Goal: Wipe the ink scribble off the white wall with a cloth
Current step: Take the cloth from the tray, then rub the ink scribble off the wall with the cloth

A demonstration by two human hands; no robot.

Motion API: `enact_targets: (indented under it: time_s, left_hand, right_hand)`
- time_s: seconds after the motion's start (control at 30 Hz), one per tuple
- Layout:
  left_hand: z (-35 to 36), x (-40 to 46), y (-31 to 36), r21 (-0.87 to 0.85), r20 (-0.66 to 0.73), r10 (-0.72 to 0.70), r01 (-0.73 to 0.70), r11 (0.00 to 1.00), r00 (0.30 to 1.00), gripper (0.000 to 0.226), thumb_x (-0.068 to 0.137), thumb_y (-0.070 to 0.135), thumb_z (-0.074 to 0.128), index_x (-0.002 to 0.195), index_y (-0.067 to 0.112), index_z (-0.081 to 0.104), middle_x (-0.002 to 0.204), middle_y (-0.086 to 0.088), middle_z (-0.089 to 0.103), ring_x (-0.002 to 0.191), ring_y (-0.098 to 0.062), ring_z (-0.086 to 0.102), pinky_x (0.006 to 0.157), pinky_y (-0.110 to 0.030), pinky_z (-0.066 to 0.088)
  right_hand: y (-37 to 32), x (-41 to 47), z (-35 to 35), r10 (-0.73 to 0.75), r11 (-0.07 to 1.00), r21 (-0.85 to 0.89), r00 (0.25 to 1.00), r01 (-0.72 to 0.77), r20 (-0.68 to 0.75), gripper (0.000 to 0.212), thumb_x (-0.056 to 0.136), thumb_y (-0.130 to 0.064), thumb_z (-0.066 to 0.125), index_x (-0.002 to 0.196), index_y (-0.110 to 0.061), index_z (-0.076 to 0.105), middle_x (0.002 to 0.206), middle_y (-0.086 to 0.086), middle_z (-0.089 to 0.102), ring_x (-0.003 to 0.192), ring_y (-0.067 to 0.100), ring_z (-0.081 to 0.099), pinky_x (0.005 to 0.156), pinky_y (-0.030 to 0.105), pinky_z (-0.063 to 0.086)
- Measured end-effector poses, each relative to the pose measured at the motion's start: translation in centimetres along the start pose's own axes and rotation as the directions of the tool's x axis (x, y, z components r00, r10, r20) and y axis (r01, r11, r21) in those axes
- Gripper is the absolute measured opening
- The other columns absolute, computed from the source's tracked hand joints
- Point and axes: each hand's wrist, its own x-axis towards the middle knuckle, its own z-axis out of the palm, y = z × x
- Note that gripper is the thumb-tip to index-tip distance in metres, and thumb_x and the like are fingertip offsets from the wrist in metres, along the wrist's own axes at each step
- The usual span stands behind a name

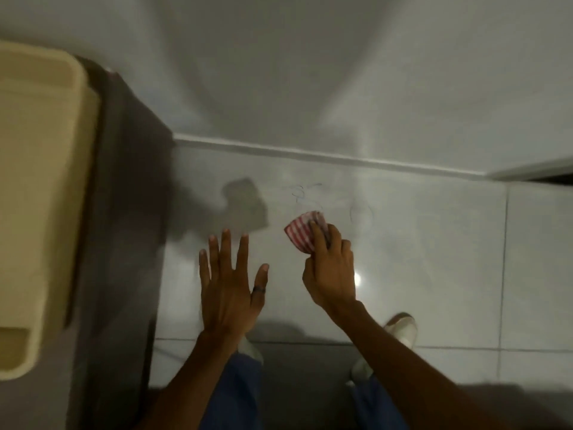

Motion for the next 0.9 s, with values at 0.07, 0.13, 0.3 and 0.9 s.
enact_targets:
  time_s: [0.07, 0.13, 0.3, 0.9]
  left_hand:
    - [4.8, 1.1, 1.5, 0.013, 0.074, 0.01, -0.011, 1.0, 0.997, 0.08, 0.107, 0.065, 0.022, 0.173, 0.02, 0.026, 0.182, -0.014, 0.013, 0.168, -0.035, 0.002, 0.137, -0.06, 0.012]
    - [9.4, 2.4, 2.9, 0.02, 0.116, 0.034, -0.037, 0.999, 0.993, 0.08, 0.107, 0.065, 0.02, 0.173, 0.02, 0.023, 0.182, -0.015, 0.012, 0.168, -0.035, -0.001, 0.137, -0.06, 0.011]
    - [20.3, 6.2, 4.5, 0.042, 0.088, 0.056, -0.06, 0.997, 0.995, 0.076, 0.109, 0.058, 0.031, 0.173, 0.018, 0.023, 0.182, -0.016, 0.012, 0.169, -0.041, 0.005, 0.136, -0.058, 0.009]
    - [34.8, 10.4, 1.8, 0.13, -0.296, 0.082, -0.045, 0.99, 0.952, 0.065, 0.113, 0.037, 0.028, 0.172, 0.012, 0.025, 0.18, -0.018, 0.02, 0.167, -0.04, 0.02, 0.137, -0.057, 0.014]
  right_hand:
    - [4.8, 0.7, 2.2, 0.078, 0.997, -0.002, 0.997, -0.078, -0.031, 0.073, 0.096, -0.013, 0.059, 0.164, -0.013, 0.033, 0.163, 0.021, 0.037, 0.124, 0.041, 0.052, 0.104, 0.053, 0.053]
    - [9.2, 1.6, 4.7, 0.137, 0.991, 0.016, 0.988, -0.137, -0.076, 0.075, 0.096, -0.012, 0.06, 0.165, -0.012, 0.031, 0.164, 0.024, 0.035, 0.124, 0.044, 0.051, 0.105, 0.054, 0.052]
    - [18.9, 4.9, 10.9, 0.235, 0.972, 0.062, 0.962, -0.228, -0.138, 0.077, 0.095, -0.017, 0.063, 0.164, -0.012, 0.031, 0.17, 0.022, 0.024, 0.128, 0.048, 0.047, 0.106, 0.056, 0.049]
    - [32.4, 22.7, 12.6, 0.085, 0.982, -0.131, 0.941, -0.134, -0.326, 0.07, 0.11, -0.045, 0.019, 0.17, -0.011, 0.006, 0.18, 0.012, 0.001, 0.167, 0.034, -0.005, 0.135, 0.056, 0.003]
